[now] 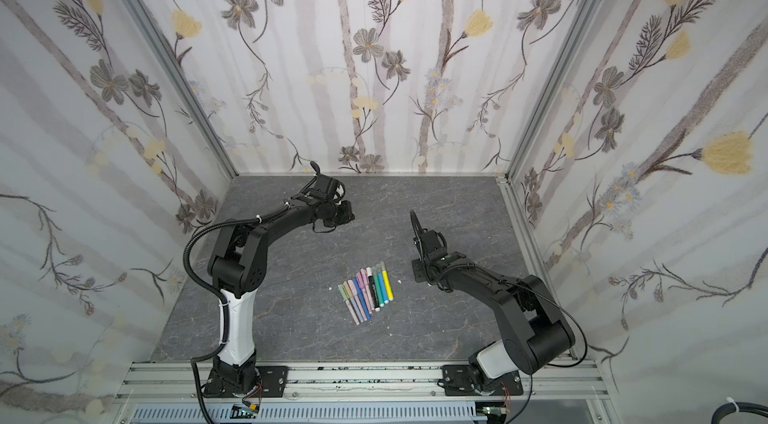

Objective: Open the pen caps
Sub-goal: 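Move the cap away with the left gripper while the right lowers the marker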

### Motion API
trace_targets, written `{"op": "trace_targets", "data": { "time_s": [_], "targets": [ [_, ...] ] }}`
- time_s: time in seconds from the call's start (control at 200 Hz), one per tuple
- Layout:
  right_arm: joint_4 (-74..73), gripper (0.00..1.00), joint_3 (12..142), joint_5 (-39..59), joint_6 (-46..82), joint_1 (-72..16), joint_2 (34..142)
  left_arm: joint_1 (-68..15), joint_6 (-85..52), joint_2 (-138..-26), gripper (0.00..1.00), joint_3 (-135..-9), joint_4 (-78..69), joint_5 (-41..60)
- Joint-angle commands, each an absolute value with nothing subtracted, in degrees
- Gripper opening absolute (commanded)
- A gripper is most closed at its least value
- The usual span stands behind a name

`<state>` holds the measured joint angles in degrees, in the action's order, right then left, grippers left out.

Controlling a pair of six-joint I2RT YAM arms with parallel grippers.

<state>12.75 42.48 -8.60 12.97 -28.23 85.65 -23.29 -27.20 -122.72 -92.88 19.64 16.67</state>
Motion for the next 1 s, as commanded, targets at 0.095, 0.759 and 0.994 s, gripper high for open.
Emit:
{"op": "trace_targets", "data": {
  "time_s": [0.095,0.759,0.994],
  "targets": [
    [12.59,0.01,45.38,-9.65,12.57,-28.21,87.38,-23.26,-26.37,-127.39,0.06,-99.05,26.13,16.74],
    [15.54,0.19,46.5,-8.35,12.91,-28.21,91.05,-22.81,-26.53,-131.87,0.23,-101.32,27.69,18.26],
    [15.65,0.28,46.32,-7.74,13.01,-28.21,91.05,-22.5,-26.49,-131.68,0.28,-100.33,27.27,18.76]
  ]
}}
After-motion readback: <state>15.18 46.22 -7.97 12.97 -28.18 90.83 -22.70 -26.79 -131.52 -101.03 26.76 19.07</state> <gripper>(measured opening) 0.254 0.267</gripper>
